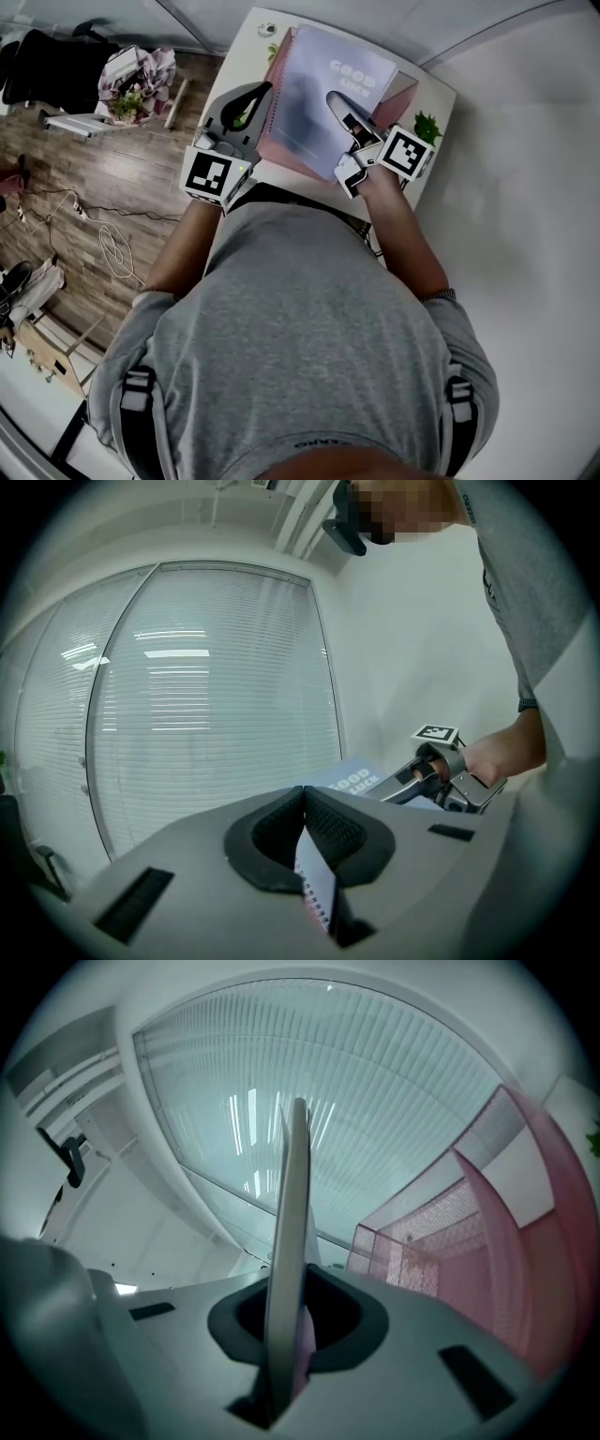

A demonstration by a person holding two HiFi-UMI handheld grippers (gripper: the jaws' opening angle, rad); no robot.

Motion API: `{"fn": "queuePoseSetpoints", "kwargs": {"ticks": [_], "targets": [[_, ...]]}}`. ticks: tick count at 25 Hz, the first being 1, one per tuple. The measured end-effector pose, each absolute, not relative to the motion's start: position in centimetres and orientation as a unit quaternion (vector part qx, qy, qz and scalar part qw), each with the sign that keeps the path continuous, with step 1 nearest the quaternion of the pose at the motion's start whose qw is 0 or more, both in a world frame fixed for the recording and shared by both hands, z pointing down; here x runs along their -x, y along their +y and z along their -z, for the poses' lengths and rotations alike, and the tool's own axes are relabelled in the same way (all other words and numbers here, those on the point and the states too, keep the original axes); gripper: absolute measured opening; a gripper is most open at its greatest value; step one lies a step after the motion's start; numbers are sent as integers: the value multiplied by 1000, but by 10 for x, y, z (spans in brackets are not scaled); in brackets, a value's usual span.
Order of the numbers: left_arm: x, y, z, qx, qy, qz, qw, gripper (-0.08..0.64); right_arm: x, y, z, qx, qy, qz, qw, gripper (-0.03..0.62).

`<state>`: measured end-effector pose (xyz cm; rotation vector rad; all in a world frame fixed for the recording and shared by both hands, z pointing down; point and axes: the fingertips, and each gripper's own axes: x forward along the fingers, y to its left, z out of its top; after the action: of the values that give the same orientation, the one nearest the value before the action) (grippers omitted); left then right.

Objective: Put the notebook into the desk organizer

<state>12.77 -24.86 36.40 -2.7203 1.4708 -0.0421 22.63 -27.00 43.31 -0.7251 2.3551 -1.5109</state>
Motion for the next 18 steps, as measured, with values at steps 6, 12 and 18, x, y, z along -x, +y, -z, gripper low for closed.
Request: {"fn": "queuePoseSetpoints", "kwargs": {"ticks": [6,12,18], "targets": [[-126,-252,-370,883,468,20,28,20,-216,-272,-450,249,789,548,121,41],[-133,-256,-366,890,456,12,24,20,-220,-272,-456,261,778,560,112,41],[-138,-259,-368,897,441,5,19,20,-222,-271,-467,280,771,564,91,41]]}}
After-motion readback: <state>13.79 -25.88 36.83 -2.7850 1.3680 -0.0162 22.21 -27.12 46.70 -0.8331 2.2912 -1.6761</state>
